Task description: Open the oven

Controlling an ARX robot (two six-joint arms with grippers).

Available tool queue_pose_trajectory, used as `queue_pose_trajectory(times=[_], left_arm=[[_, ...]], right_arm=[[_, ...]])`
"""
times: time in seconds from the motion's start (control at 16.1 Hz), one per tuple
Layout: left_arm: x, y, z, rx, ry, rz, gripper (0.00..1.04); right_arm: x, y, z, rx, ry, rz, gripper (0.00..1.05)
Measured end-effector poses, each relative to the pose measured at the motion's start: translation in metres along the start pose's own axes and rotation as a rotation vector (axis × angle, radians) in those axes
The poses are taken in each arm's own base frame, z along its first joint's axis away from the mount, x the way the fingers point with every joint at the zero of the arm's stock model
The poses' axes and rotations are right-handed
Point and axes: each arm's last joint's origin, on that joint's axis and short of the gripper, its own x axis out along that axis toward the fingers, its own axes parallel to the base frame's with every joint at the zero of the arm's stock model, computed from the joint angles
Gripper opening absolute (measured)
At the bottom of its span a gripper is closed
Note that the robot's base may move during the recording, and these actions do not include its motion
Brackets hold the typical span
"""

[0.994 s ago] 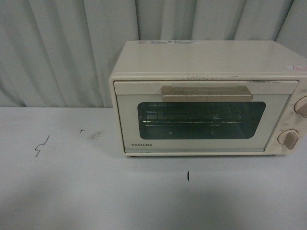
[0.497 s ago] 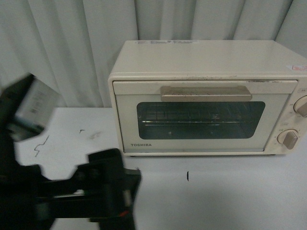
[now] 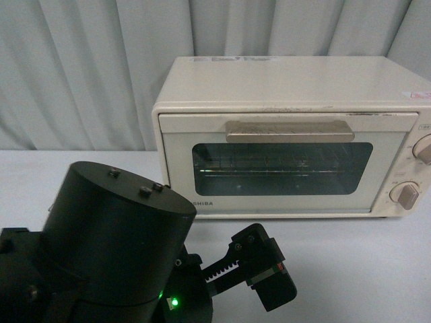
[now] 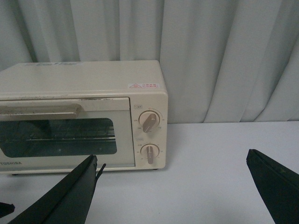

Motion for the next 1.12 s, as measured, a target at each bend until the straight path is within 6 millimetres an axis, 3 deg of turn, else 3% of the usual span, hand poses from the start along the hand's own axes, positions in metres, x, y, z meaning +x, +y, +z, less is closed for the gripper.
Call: queue_pose_trajectory(times=[0.06, 0.75, 1.12], left_arm=[[0.012, 0.002, -0.004, -0.074, 0.022, 0.004, 0.98], [0.030, 0.004, -0.003, -0.215, -0.035, 0.024, 0.98], [0.029, 0.006, -0.001, -0.232, -0.035, 0.028, 0.98]], right_arm=[[0.000, 0.000, 0.000, 0.000, 0.000, 0.000, 0.98], [0.000, 0.000, 0.000, 0.000, 0.000, 0.000, 0.98], [0.000, 0.000, 0.000, 0.000, 0.000, 0.000, 0.98]])
